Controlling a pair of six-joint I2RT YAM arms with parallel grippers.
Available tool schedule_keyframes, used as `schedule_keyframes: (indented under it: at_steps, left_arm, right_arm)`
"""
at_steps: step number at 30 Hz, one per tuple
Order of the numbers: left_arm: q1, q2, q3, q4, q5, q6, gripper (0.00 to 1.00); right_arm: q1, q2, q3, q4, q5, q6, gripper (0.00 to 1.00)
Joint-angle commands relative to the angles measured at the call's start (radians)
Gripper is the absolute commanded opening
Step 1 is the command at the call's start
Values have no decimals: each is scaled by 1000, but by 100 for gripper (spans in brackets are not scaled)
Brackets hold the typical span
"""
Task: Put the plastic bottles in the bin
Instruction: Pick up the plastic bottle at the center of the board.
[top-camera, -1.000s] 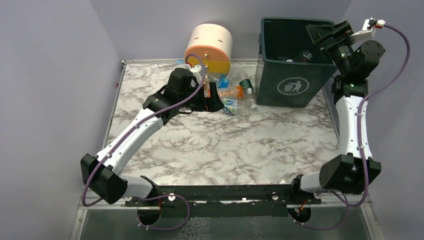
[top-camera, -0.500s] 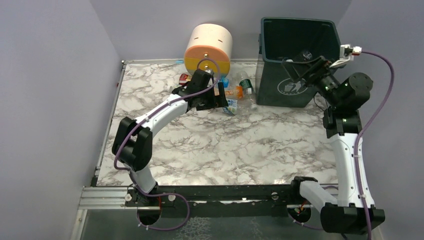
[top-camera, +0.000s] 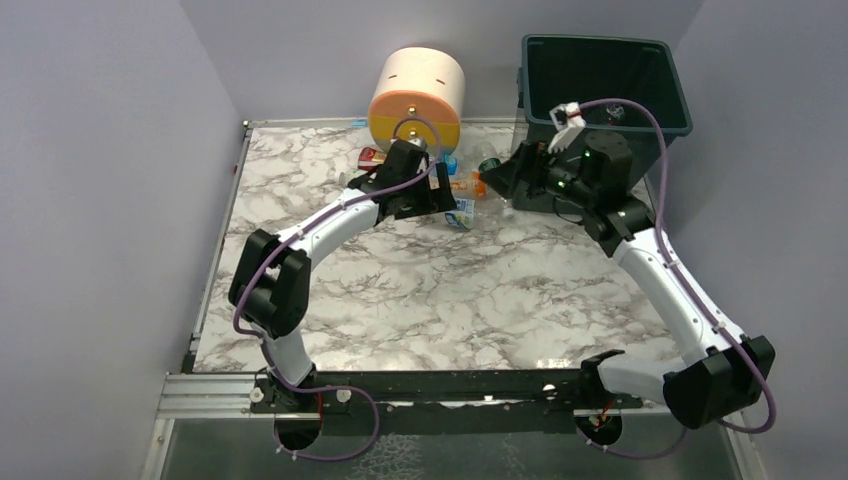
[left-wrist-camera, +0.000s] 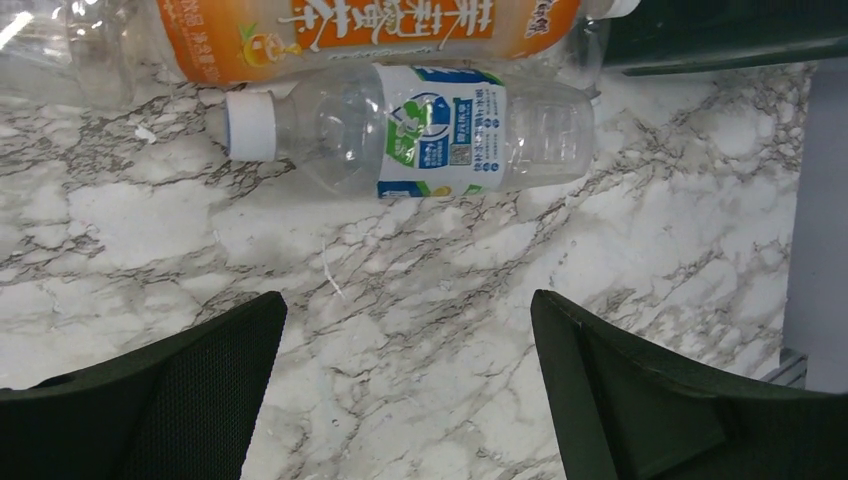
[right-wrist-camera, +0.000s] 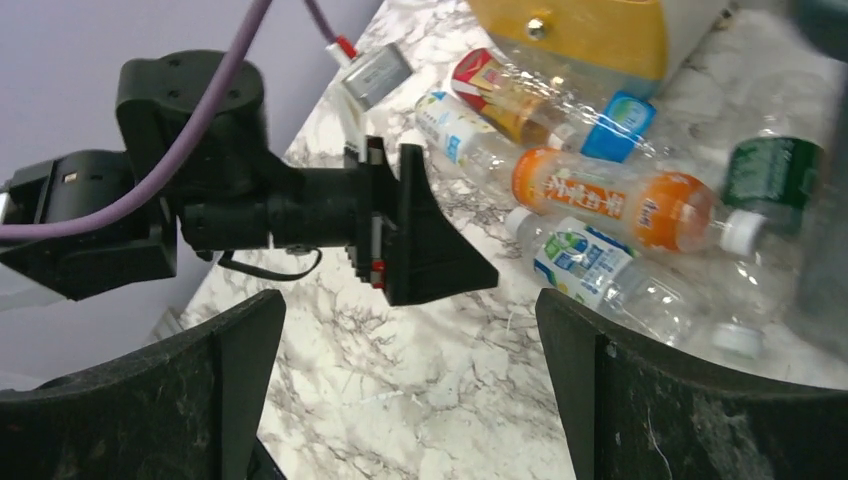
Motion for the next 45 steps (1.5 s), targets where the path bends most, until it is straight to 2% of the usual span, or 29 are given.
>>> schedule_keyframes:
  at_steps: [1, 4, 9, 16, 23, 27, 32, 38, 45]
  left_arm:
    - [6, -91, -88, 24, -76, -19, 99]
    - [13, -166, -168, 22, -93, -12, 99]
    - [30, -299, -306, -16, -123, 2, 99]
    - [34, -505, -480, -35, -112, -31, 99]
    - [34, -644, -513, -62, -56, 8, 99]
    - [34, -675, -507, -74, -43, 34, 99]
    - [34, -667, -500, -79, -16, 46, 99]
    - [34, -677, -498, -80, -3, 56, 99]
    - [34, -670, -503, -81, 9, 69, 99]
  right_arm:
    - [136, 82, 105, -99, 189, -215, 98]
    - [174, 158, 160, -152, 263, -294, 98]
    - [192, 231, 185, -149, 355, -390, 100]
    - [193, 317, 194, -85, 317, -533, 100]
    - [195, 370, 199, -72, 237, -704, 99]
    - [204, 429, 233, -133, 222, -848, 100]
    - [204, 509, 312, -218, 190, -929, 100]
    - [204, 595, 381, -304, 155, -971, 100]
    - [211, 627, 374, -374, 83, -1001, 100]
